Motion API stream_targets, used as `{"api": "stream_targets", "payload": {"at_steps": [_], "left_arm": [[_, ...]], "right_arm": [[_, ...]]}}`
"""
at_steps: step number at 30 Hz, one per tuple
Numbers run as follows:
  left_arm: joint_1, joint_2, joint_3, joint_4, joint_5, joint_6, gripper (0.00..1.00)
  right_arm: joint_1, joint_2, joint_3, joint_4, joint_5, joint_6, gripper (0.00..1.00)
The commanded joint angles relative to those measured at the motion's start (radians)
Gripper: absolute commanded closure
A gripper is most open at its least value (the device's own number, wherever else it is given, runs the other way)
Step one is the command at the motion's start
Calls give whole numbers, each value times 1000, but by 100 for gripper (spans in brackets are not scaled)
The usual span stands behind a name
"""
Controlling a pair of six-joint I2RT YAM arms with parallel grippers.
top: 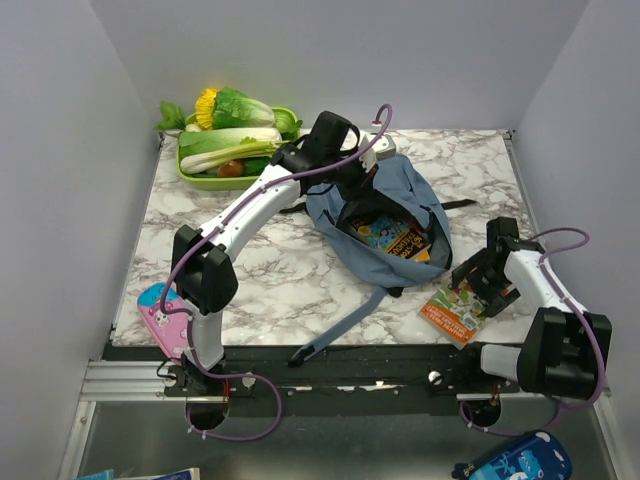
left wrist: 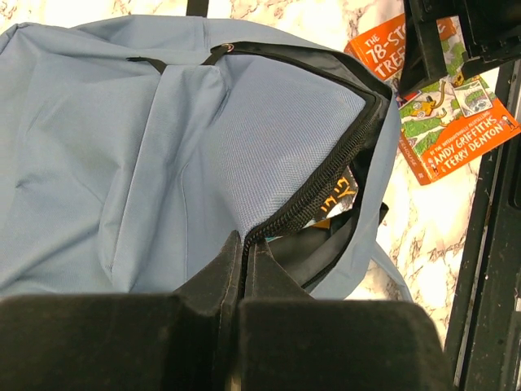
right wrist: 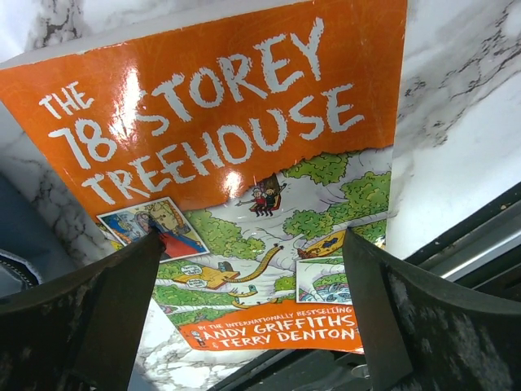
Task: Pack the student bag
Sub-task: Move the book to the center of the board, then pick up the book from the center of the board.
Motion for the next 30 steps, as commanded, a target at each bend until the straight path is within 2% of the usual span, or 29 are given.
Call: {"api": "stream_targets", "payload": {"at_steps": [1,7,10,11,13,15,21,30], "left_arm": [[-1,-8,40,-15,8,9,100],[-1,9,63,-34,-9,14,100],[1,14,57,-29,-31,21,100],[-1,14,54,-30,-34,21,100],[1,14,37,-23,-35,24,100],[1,12,28,-8,-26,15,100],[1,6,21,6,-11,3,100],[1,-11,-2,8,3,11,100]], "right_arm": [[6,72,-22,370,-155,89,0],[6,96,50,481,-216,37,6],[5,37,18,533,-273,-21,7],[5,-29,9,533,-278,-35,7],[5,-101,-14,512,-257,-70,1],[5,-160,-16,467,-232,-111,0],[5,-91,9,321,-151,-104,3],[5,-163,-14,200,-77,-128,0]]}}
